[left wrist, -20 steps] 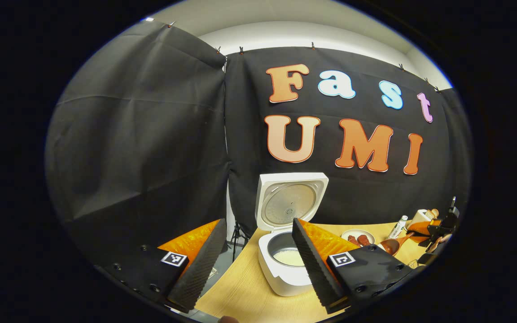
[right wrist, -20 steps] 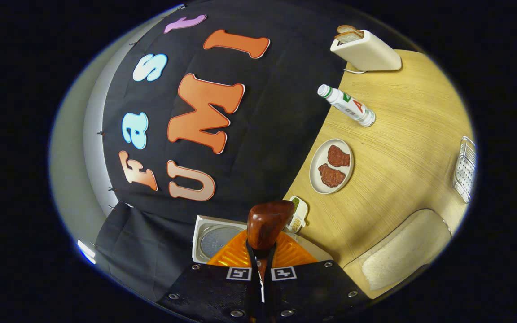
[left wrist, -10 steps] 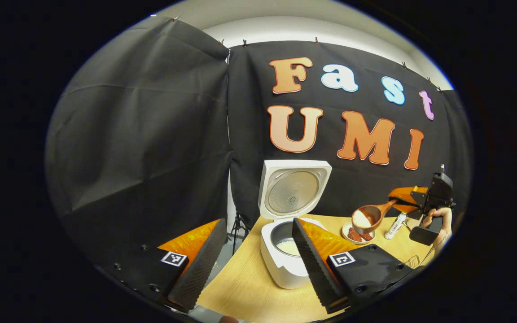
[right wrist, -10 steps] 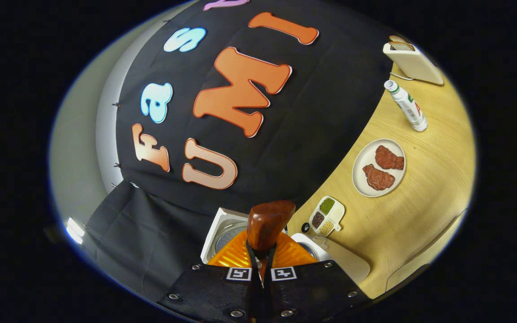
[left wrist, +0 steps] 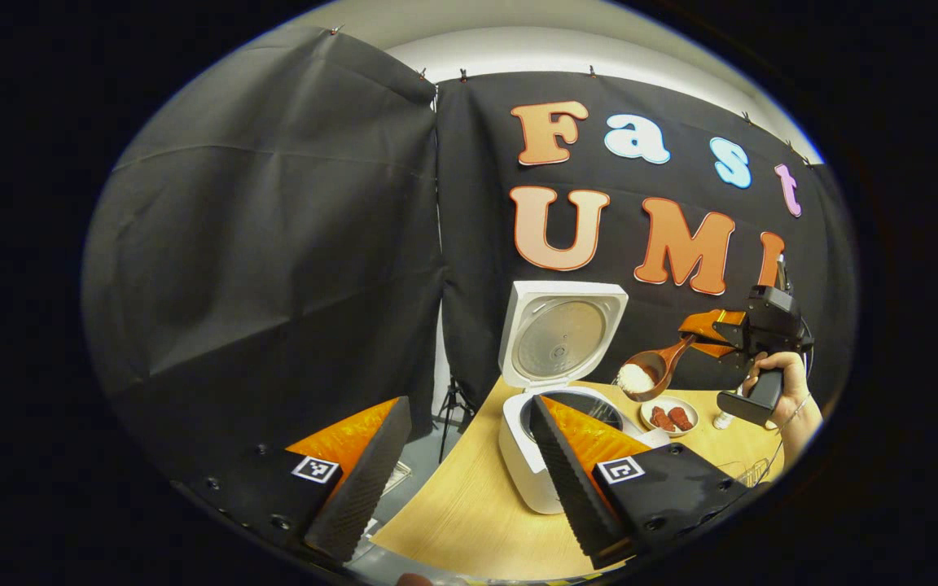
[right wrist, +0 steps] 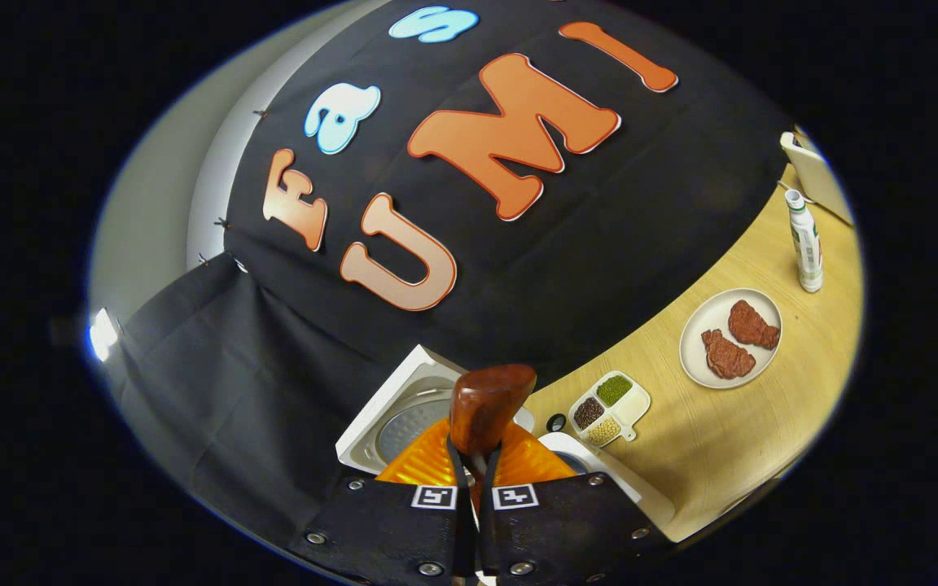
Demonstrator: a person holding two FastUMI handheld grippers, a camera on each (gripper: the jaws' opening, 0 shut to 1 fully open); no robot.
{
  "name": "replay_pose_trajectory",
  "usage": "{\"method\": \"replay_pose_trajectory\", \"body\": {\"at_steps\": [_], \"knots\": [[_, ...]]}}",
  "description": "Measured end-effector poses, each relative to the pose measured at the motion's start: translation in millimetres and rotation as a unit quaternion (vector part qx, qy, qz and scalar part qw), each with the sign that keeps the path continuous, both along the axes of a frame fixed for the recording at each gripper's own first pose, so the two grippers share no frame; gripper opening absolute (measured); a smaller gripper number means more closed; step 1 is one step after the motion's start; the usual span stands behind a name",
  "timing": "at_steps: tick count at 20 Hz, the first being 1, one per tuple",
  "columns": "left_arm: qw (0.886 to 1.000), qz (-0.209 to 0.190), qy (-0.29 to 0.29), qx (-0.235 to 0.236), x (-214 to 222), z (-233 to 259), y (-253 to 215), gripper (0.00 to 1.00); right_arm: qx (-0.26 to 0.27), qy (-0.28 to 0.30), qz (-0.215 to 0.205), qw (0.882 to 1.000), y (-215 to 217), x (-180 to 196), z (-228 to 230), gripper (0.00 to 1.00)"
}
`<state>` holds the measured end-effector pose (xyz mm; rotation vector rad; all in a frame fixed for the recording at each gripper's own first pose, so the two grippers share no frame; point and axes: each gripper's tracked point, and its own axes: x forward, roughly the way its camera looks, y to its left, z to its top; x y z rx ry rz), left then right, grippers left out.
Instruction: Close the left gripper, press the button to open the rice cooker; take a wooden spoon from the chopstick holder with the right hand, scoop a spoonful of rice and pour it into the rice cooker, then put the wooden spoon back into the chopstick holder.
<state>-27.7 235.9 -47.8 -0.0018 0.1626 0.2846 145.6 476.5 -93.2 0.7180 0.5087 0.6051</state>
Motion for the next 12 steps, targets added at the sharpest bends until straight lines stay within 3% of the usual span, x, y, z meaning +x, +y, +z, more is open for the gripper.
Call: {"method": "replay_pose_trajectory", "body": {"at_steps": [12], "knots": [[1.000, 0.014, -0.002, -0.002, -14, -1, 11, 1.00, -0.109, -0.131, 0.011, 0.985, 23, -2, 18, 0.01]]}}
